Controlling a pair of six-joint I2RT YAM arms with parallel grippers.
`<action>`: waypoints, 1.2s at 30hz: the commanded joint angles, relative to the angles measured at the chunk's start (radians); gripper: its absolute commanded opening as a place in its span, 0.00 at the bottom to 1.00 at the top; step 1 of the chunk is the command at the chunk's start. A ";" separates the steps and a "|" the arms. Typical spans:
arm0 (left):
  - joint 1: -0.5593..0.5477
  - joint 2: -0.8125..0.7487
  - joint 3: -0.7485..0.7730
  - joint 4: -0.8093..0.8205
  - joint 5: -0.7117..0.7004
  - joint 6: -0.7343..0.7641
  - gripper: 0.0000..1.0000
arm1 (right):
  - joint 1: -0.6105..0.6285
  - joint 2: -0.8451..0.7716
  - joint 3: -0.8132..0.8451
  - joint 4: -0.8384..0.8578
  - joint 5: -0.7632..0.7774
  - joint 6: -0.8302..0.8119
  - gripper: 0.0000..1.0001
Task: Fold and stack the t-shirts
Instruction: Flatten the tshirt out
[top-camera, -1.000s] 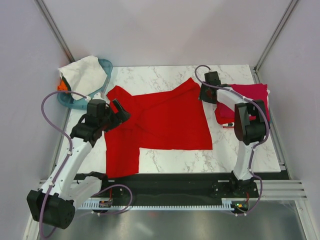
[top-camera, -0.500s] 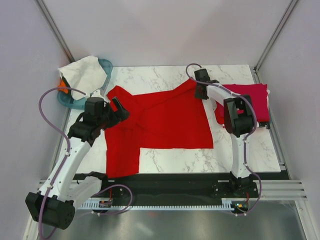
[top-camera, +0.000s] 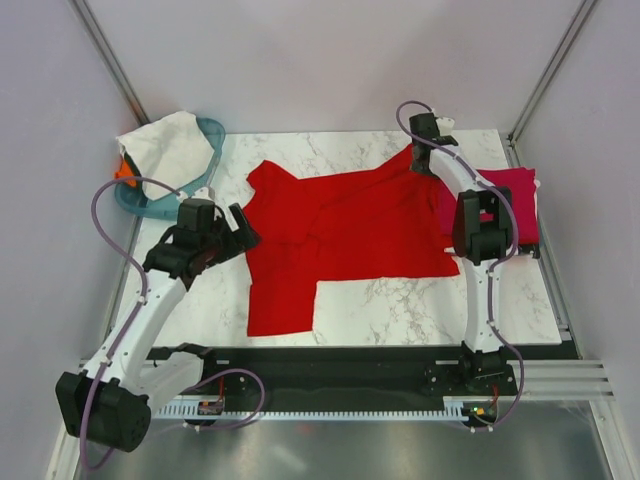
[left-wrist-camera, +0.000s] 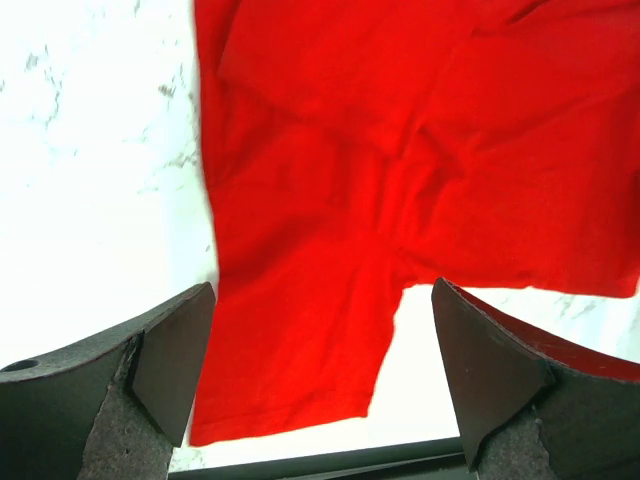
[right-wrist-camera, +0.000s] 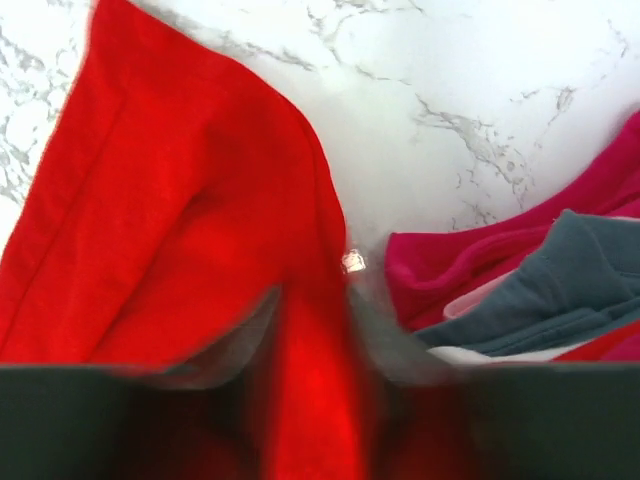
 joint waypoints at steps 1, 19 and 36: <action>0.006 0.019 -0.032 -0.006 0.017 0.019 0.96 | 0.006 -0.084 -0.008 -0.012 -0.066 -0.009 0.54; 0.000 0.154 -0.256 0.215 0.066 -0.189 0.86 | 0.231 -0.679 -0.839 0.278 -0.198 0.019 0.50; -0.003 0.367 -0.208 0.364 -0.109 -0.244 0.72 | 0.441 -0.576 -0.824 0.308 -0.259 0.048 0.07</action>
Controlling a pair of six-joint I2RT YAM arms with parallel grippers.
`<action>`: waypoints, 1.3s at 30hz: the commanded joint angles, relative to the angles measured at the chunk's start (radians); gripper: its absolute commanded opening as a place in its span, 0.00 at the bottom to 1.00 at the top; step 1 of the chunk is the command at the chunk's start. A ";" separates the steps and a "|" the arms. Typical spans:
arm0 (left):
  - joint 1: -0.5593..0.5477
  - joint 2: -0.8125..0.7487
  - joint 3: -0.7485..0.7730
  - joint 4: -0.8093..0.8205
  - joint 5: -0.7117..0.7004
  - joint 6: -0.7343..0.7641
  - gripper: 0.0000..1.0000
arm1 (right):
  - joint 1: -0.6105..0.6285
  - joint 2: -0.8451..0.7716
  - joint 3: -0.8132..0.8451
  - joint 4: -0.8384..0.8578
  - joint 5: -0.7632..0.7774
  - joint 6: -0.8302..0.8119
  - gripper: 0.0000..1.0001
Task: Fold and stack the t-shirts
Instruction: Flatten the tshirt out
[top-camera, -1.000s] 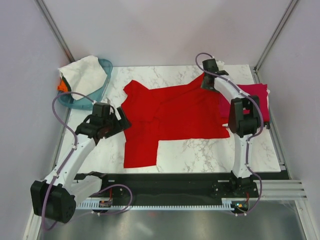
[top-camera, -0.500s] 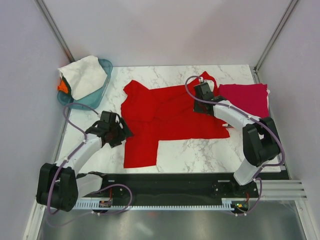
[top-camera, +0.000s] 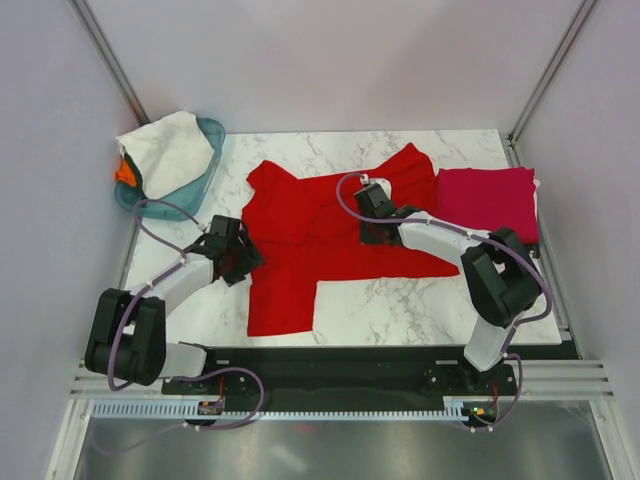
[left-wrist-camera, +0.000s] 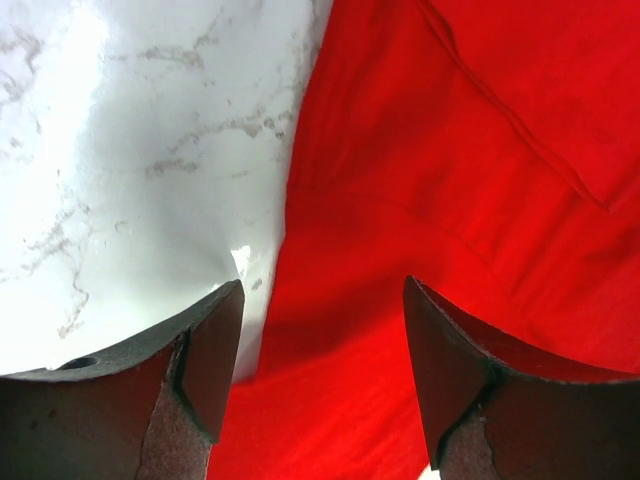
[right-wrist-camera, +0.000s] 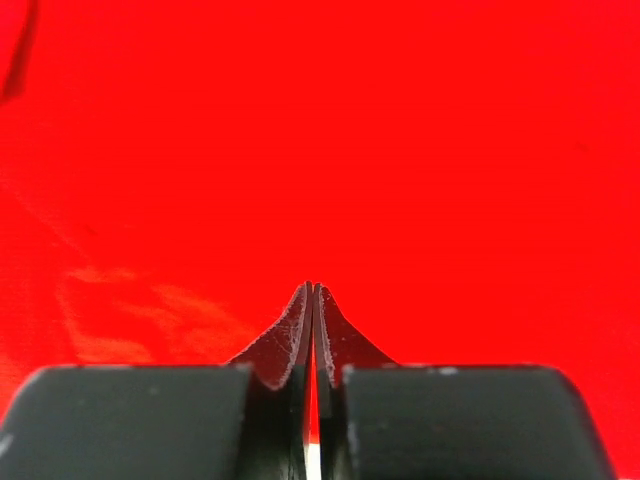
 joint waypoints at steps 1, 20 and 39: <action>-0.002 0.030 0.040 0.084 -0.076 -0.044 0.72 | 0.030 0.037 0.091 0.024 -0.022 0.001 0.04; -0.003 -0.028 0.046 0.092 -0.083 -0.044 0.78 | 0.132 0.492 0.652 -0.058 -0.074 0.049 0.00; 0.004 -0.168 -0.104 0.067 -0.021 -0.053 0.83 | 0.100 0.974 1.218 -0.151 -0.111 0.122 0.00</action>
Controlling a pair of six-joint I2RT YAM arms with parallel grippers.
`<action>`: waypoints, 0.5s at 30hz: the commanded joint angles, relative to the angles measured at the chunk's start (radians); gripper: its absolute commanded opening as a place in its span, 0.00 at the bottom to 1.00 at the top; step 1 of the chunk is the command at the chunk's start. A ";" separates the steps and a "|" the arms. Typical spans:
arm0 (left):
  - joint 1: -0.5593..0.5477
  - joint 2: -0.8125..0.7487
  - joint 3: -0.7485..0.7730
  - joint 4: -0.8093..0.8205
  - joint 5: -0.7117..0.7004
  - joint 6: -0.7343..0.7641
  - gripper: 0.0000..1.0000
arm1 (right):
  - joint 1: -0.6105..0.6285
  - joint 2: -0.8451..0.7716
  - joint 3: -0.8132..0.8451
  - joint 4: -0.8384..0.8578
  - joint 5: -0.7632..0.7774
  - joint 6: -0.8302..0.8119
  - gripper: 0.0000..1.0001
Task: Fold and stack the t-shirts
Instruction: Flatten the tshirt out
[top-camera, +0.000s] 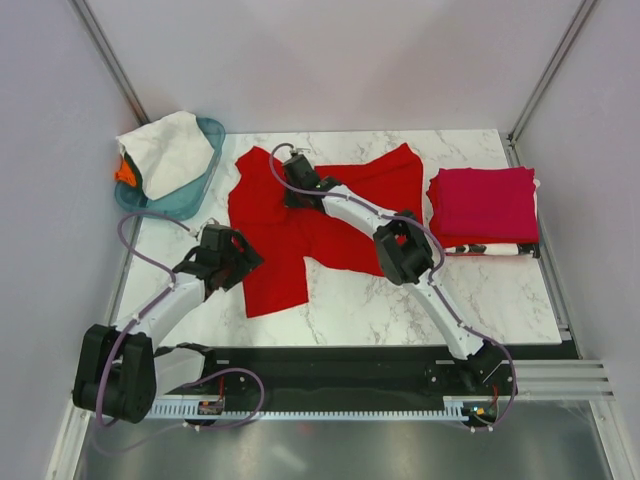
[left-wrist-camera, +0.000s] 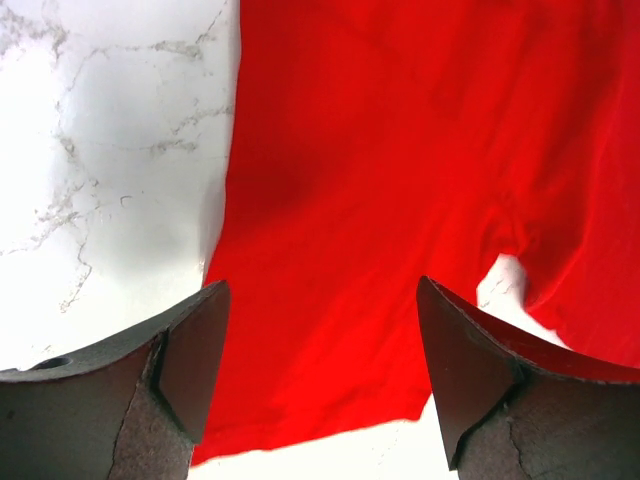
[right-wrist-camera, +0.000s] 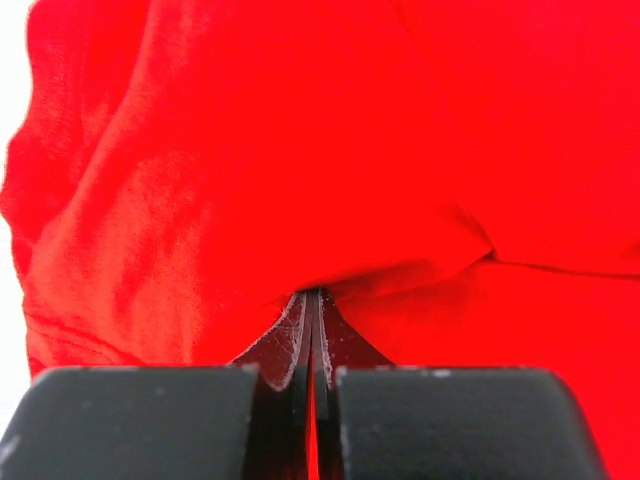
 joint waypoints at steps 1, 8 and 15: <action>0.004 0.027 0.003 0.000 -0.002 -0.012 0.83 | -0.031 0.138 0.144 -0.096 -0.038 0.023 0.01; 0.004 -0.015 -0.037 -0.034 0.005 -0.024 0.80 | -0.077 -0.044 -0.020 0.011 -0.099 -0.002 0.45; 0.005 -0.078 -0.077 -0.123 -0.025 -0.070 0.78 | -0.082 -0.209 -0.177 0.100 -0.192 -0.072 0.52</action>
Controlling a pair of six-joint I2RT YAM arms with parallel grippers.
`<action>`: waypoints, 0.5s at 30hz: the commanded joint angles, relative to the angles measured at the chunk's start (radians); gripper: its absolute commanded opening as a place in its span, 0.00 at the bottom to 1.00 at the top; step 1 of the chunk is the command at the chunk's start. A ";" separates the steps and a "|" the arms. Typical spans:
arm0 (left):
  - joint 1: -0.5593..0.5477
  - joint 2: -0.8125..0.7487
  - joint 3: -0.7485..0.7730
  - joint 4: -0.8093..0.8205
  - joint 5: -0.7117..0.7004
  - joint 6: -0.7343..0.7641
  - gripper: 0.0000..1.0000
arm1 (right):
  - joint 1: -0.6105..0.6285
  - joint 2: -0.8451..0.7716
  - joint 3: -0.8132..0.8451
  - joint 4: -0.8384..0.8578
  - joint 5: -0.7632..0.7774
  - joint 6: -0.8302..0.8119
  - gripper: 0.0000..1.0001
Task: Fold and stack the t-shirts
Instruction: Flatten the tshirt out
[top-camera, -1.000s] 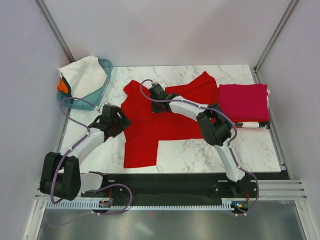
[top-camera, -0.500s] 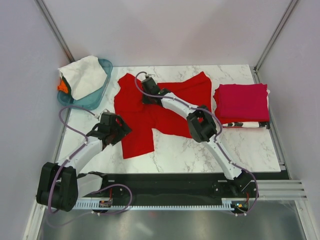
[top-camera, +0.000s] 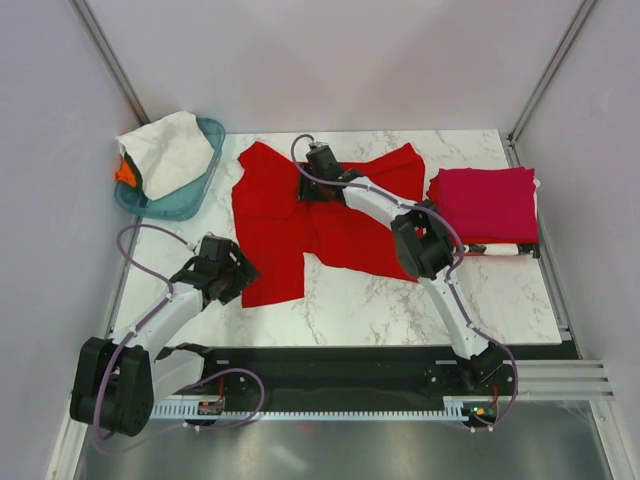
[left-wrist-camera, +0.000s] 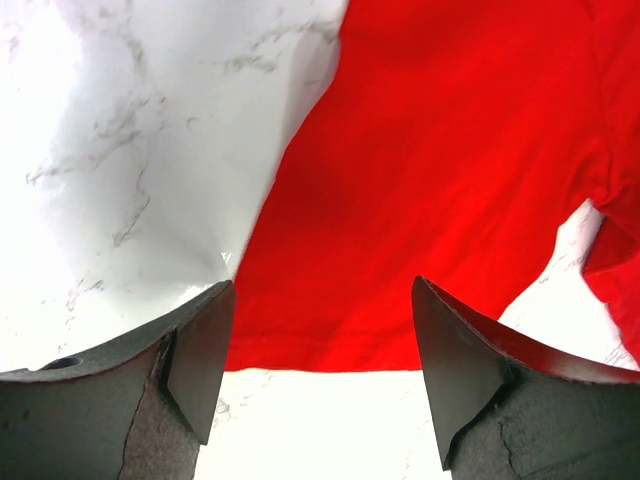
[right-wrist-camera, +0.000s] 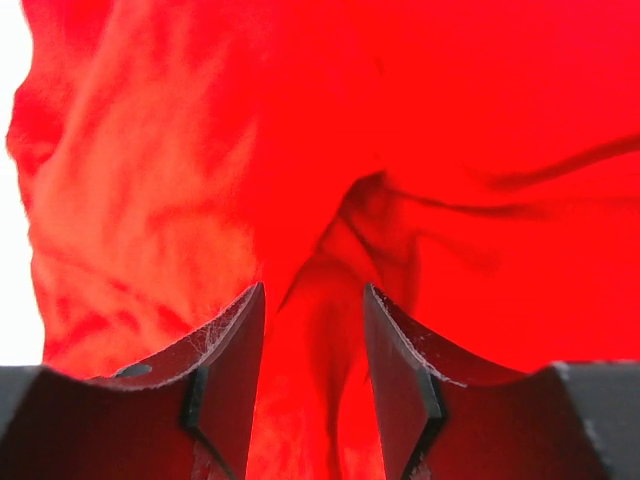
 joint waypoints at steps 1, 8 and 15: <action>0.004 -0.031 -0.024 -0.035 -0.027 -0.043 0.78 | 0.007 -0.150 -0.087 0.066 -0.070 -0.047 0.52; 0.002 -0.059 -0.027 -0.116 -0.055 -0.042 0.76 | 0.007 -0.397 -0.368 0.172 -0.044 -0.081 0.54; -0.003 -0.054 -0.040 -0.119 -0.039 -0.050 0.70 | -0.019 -0.705 -0.750 0.200 0.101 -0.052 0.52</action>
